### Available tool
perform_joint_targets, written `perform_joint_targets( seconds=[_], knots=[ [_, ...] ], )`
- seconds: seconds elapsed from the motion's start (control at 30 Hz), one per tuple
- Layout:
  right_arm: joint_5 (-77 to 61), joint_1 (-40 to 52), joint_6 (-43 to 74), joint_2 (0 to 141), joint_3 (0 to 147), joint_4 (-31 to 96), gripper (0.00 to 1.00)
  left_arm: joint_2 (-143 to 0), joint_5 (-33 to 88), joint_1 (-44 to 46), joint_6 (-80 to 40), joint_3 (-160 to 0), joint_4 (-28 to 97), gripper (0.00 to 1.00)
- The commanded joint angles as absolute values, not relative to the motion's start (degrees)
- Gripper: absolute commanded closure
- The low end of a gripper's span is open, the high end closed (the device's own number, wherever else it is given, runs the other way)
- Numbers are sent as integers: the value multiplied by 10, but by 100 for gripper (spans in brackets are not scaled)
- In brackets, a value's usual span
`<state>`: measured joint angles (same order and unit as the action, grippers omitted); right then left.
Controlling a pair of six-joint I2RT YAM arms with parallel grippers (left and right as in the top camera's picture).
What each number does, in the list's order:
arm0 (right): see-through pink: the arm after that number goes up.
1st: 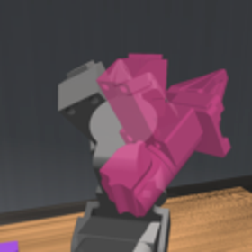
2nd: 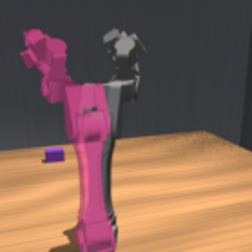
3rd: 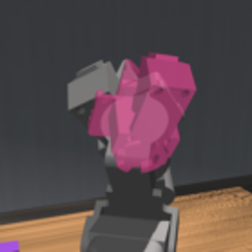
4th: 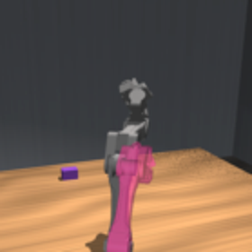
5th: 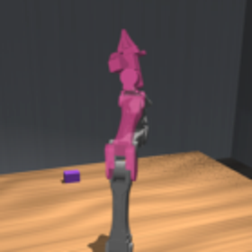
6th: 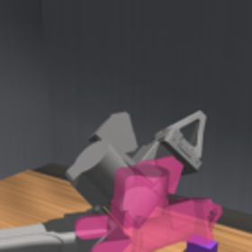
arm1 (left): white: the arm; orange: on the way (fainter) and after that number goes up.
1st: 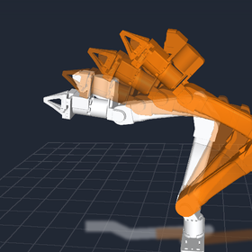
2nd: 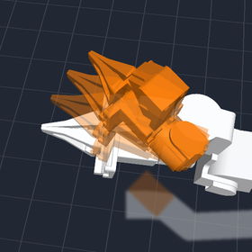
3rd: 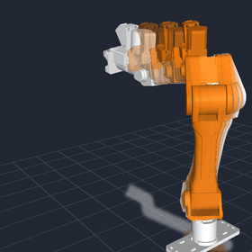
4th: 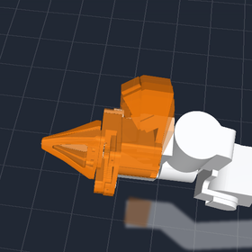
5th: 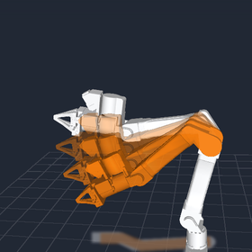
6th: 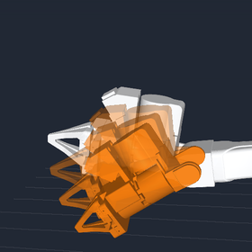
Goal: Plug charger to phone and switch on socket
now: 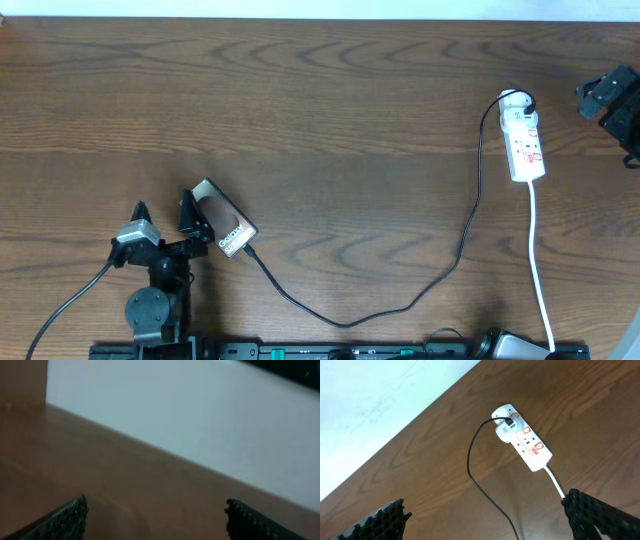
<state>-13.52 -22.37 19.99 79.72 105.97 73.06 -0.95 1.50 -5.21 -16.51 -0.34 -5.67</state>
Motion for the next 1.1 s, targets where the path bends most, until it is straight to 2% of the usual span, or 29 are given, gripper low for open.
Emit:
perform_joint_targets(
  seconds=[0.0,0.1,1.07],
  knots=[
    [-138,-222,206,794,1061,731,1,-1,43,-56,-168,-2,-15,14],
    [-138,-222,206,794,1061,731,1,-1,40,-56,-167,-2,38,14],
    [-138,-222,206,794,1061,731,1,-2,39,-56,-168,-3,38,14]
  ],
)
